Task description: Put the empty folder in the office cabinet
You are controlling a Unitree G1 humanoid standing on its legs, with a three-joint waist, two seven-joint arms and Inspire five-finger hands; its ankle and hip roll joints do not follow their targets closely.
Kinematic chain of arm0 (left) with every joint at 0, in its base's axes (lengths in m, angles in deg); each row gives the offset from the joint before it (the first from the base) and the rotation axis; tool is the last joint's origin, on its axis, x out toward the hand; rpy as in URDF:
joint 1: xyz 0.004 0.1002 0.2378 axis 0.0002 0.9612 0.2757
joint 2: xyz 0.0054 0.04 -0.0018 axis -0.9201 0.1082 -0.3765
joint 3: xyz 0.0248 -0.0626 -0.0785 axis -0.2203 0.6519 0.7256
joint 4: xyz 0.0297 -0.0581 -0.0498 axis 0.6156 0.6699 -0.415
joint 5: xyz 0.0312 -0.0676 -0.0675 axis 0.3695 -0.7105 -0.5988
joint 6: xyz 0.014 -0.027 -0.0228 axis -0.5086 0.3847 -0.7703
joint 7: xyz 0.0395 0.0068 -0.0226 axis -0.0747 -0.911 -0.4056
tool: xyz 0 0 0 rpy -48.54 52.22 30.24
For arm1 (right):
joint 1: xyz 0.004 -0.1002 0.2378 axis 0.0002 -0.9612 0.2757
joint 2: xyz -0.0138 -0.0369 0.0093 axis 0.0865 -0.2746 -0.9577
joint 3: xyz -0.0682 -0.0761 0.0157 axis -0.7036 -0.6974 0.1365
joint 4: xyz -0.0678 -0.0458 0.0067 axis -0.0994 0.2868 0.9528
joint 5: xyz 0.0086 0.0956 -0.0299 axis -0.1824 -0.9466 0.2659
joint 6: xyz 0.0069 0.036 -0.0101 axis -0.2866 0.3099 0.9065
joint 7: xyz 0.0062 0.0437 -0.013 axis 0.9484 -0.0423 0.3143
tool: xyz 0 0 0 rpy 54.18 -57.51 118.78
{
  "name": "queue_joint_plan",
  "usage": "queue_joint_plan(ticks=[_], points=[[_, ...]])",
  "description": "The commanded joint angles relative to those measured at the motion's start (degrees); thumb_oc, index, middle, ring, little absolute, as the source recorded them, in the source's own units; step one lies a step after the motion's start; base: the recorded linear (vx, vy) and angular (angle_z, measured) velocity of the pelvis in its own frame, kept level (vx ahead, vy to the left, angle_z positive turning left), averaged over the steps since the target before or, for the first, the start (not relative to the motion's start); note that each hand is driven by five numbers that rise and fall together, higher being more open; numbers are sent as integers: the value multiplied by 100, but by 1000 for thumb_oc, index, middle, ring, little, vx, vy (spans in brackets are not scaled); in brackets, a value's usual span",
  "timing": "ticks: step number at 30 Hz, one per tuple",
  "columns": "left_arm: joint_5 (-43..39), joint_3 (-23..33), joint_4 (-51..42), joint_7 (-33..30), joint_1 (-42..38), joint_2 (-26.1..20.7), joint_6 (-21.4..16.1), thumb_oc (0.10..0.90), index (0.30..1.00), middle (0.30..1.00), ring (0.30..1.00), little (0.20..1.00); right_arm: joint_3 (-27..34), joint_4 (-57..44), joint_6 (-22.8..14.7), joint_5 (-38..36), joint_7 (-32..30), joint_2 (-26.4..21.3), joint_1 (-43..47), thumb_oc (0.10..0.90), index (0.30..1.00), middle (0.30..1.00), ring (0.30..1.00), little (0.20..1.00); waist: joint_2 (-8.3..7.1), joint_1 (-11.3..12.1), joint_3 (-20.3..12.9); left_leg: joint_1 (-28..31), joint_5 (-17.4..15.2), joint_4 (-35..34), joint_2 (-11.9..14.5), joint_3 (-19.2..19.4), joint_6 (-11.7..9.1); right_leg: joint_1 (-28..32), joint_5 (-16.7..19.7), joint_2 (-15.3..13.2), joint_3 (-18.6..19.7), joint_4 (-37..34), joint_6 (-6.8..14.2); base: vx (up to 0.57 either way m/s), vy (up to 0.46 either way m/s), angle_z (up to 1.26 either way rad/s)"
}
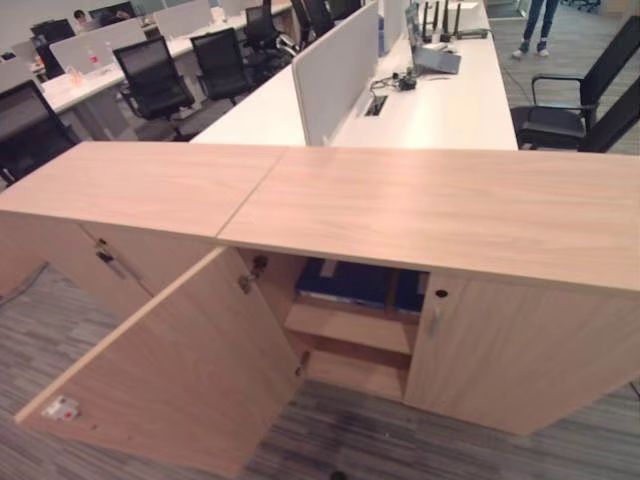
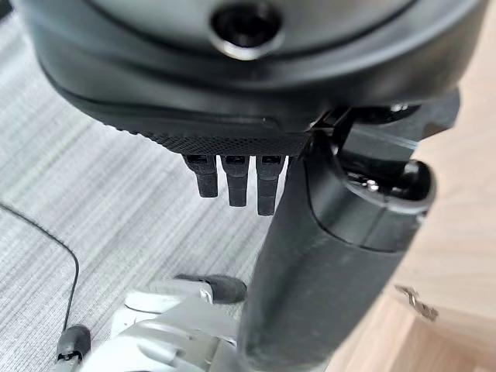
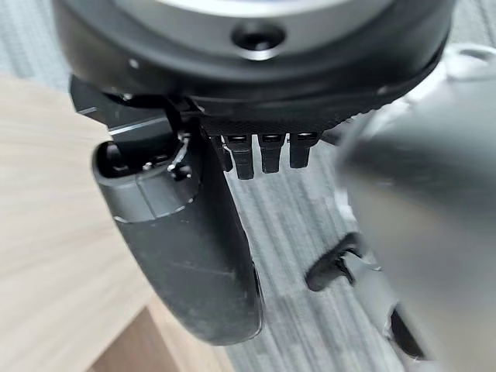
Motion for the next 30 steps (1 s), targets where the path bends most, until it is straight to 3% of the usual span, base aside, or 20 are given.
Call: queue_joint_plan(ticks=[1, 7, 15, 17, 18, 20, 22, 26, 27, 28, 30], points=[[11, 26, 265, 56, -273, -33, -73, 800, 900, 900, 900, 900, 127, 279, -82, -304, -42, -25, 70, 800, 900, 900, 900, 900, -87, 60, -11, 70, -26, -14, 676, 106, -953, -575, 561, -7, 150, -862, 321, -37, 172, 51], [68, 291, 431, 81, -52, -151, -59, 800, 900, 900, 900, 900, 242, 272, -96, -226, -82, -21, -49, 800, 900, 900, 900, 900, -130, 295, -133, -52, -105, -14, 322, -244, -811, -474, 751, -269, -212, -823, 529, -17, 114, 48], [135, 266, 472, 82, 60, -155, -78, 800, 900, 900, 900, 900, 217, 145, -156, -240, -86, 3, 33, 800, 900, 900, 900, 900, -128, 435, -150, -32, -163, -14, 130, -363, -655, -569, 866, -486, -100, -760, 649, -2, 74, 18], [170, 49, 438, 7, -1, -125, -146, 800, 900, 900, 900, 900, 211, 96, -196, -270, -55, -20, 68, 800, 900, 900, 900, 900, -99, 163, -60, -28, -213, -14, 70, -613, -638, -841, 757, -583, 1233, -499, 694, 19, -43, 17], [182, -19, 423, -42, -28, -144, -195, 800, 900, 900, 900, 900, 189, 119, -211, -277, -38, -41, 104, 800, 900, 900, 900, 900, -107, -7, -3, -13, -208, -14, 76, -750, -634, -1035, 465, -445, 2268, -310, 596, 26, -99, 50], [136, 1, 329, -83, -67, -253, -243, 800, 900, 900, 900, 900, 236, 249, -220, -394, -98, -31, 80, 800, 900, 900, 900, 900, -157, -97, 129, 45, -120, -14, 122, -887, -611, -1019, 178, -81, 3487, -358, 520, -23, -206, 112], [101, 9, 242, -88, -116, -390, -247, 800, 900, 900, 900, 900, 162, 230, -222, -393, -88, 3, 118, 800, 900, 900, 900, 900, -199, -96, 159, -120, 74, 5, 341, -1089, -779, -990, 7, 182, 3517, -485, 449, -89, -396, 102], [-60, 7, -55, -99, -171, -627, -250, 800, 900, 900, 900, 900, 119, 189, -239, -255, -91, -189, 118, 800, 900, 900, 900, 900, -126, -52, 343, -287, 413, -9, 705, -1312, -1044, -943, -203, 587, 3402, -488, 219, -121, -300, 39], [-216, -1, -363, -150, -331, -758, -267, 800, 900, 900, 900, 900, 201, 130, -270, -208, -151, -367, 151, 800, 900, 900, 900, 900, -88, -72, 508, -478, 619, 54, 855, -1178, -1129, -986, -276, 597, 3175, -318, 139, -187, -168, 13], [-217, -1, -365, -151, -332, -757, -265, 800, 900, 900, 900, 900, 202, 131, -270, -208, -151, -368, 153, 800, 900, 900, 900, 900, -88, -76, 511, -479, 621, 54, 854, -1182, -1130, -987, -281, 595, 3171, -311, 139, -127, -134, 56], [-320, 14, -690, -184, -413, -818, -269, 800, 900, 900, 900, 900, 237, 91, -264, -179, -190, -511, 189, 800, 900, 900, 900, 900, -134, -200, 584, -300, 490, 207, 1090, -564, -1062, -995, -411, 514, 3060, -107, 90, -76, -58, 74]])
